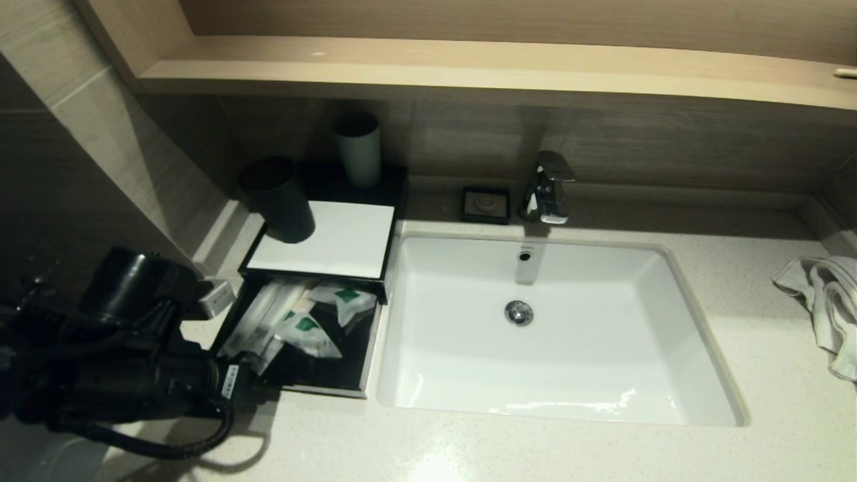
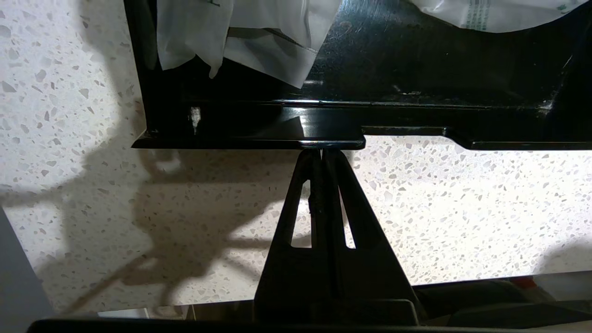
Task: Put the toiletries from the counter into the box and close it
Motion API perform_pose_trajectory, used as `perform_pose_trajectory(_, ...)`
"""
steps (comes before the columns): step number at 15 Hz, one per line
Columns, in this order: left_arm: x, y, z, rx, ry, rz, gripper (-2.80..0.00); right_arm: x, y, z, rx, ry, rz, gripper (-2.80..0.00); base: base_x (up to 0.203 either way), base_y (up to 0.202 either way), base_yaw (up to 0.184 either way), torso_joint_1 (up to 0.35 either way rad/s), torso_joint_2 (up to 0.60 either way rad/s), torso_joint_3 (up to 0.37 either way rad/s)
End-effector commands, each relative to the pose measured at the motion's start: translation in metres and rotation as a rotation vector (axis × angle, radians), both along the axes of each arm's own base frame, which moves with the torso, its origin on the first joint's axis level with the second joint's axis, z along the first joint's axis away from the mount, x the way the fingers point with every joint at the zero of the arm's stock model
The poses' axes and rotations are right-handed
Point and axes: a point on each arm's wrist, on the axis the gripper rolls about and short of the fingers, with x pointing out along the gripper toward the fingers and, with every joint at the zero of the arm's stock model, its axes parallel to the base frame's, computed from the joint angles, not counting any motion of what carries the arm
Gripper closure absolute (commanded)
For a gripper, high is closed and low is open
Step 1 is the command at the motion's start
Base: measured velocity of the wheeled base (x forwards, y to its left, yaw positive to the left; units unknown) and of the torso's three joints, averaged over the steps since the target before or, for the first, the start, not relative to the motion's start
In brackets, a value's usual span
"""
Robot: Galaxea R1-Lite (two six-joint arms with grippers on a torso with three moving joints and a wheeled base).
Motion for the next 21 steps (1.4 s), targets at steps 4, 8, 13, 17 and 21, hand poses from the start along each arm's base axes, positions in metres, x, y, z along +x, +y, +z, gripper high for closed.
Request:
perform_pose_trajectory(4,0.009,-0.002,-0.001,-0.001,-0.002,0.002,0.00,0.000,0.000,0.000,0.000,0.000,0.000,0.00,0.000,0.000,0.000,0.000,0.00,0.000)
perform_pose_trajectory(8,0.012,-0.003,-0.001,-0.005,-0.018,0.002,0.00,0.000,0.000,0.000,0.000,0.000,0.000,0.00,0.000,0.000,0.000,0.000,0.00,0.000)
perform_pose_trajectory(13,0.019,-0.005,-0.003,-0.011,-0.036,0.004,0.00,0.000,0.000,0.000,0.000,0.000,0.000,0.00,0.000,0.000,0.000,0.000,0.00,0.000)
perform_pose_trajectory(17,0.030,-0.007,0.001,-0.025,-0.048,0.020,0.00,0.000,0.000,0.000,0.000,0.000,0.000,0.00,0.000,0.000,0.000,0.000,0.00,0.000)
perform_pose_trajectory(21,0.034,-0.008,0.001,-0.028,-0.048,0.022,0.00,0.000,0.000,0.000,0.000,0.000,0.000,0.00,0.000,0.000,0.000,0.000,0.00,0.000)
